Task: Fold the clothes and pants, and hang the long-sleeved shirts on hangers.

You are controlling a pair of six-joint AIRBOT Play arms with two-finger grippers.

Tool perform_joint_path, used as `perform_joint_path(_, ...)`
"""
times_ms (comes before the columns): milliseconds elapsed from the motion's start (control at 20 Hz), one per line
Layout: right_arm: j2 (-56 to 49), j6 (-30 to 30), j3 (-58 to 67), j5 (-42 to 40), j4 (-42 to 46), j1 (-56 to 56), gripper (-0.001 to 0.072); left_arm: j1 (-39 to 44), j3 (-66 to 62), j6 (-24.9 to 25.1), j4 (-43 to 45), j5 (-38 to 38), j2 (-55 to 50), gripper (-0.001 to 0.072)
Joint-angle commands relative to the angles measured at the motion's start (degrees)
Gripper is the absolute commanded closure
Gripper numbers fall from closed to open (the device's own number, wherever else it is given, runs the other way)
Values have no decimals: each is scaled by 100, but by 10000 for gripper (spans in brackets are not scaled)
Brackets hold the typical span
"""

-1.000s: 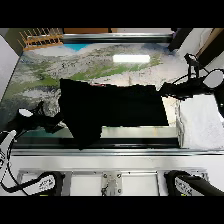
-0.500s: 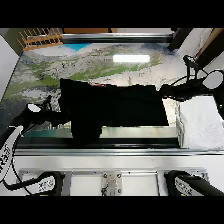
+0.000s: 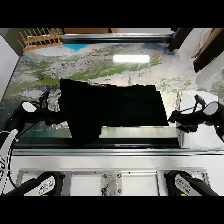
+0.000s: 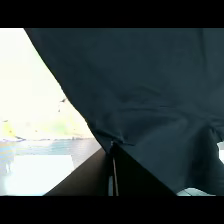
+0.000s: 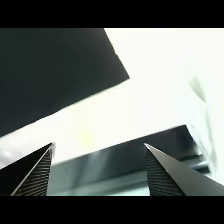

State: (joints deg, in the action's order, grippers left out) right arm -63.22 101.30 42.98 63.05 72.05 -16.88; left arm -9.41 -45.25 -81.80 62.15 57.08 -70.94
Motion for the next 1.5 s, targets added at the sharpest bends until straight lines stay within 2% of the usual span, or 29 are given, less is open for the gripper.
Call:
perform_joint_path(0,-96,409,-1084,-1322,-804,-326,99,2,-4,-4,122,31,105,702)
perform_joint_path(250,-494,-223,-1176,-2736,-1652,160,99,2,-4,-4,120,31,105,702)
perform_joint_path(400,-704,-256,-1154,-3187,-1792,459,107,2,-4,-4,120,13,105,702)
perform_joint_path(450,-765,-258,-1115,-3244,-1790,542,168,2,-4,-4,120,11,105,702)
perform_joint_path(500,-802,-341,-1071,-3265,-1792,601,282,2,-4,-4,120,-13,105,702)
perform_joint_path(600,-817,-697,-953,-3254,-1790,704,452,2,-4,-4,120,-35,105,702)
perform_joint_path(650,-811,-887,-874,-3195,-1779,715,631,2,-4,-4,120,-42,105,702)
perform_joint_path(700,-800,-1064,-769,-3106,-1768,713,699,2,-4,-4,118,-59,107,702)
perform_joint_path(800,-761,-1290,-413,-2798,-1650,693,700,-17,-81,-4,138,-74,160,702)
perform_joint_path(900,-643,-1285,350,-2218,-988,695,700,-164,-540,-4,133,-4,435,703)
perform_joint_path(1050,-275,-1294,2127,-1228,31,695,700,-479,-1897,0,129,485,1150,702)
perform_joint_path(1150,63,-1508,3300,-811,129,697,700,-584,-2938,0,129,828,1696,702)
perform_joint_path(1300,734,-1563,4474,-721,129,697,700,-592,-4122,-2,127,953,2586,702)
perform_joint_path(1450,1574,-1565,4765,-713,133,697,700,-592,-4631,-7,127,918,3495,702)
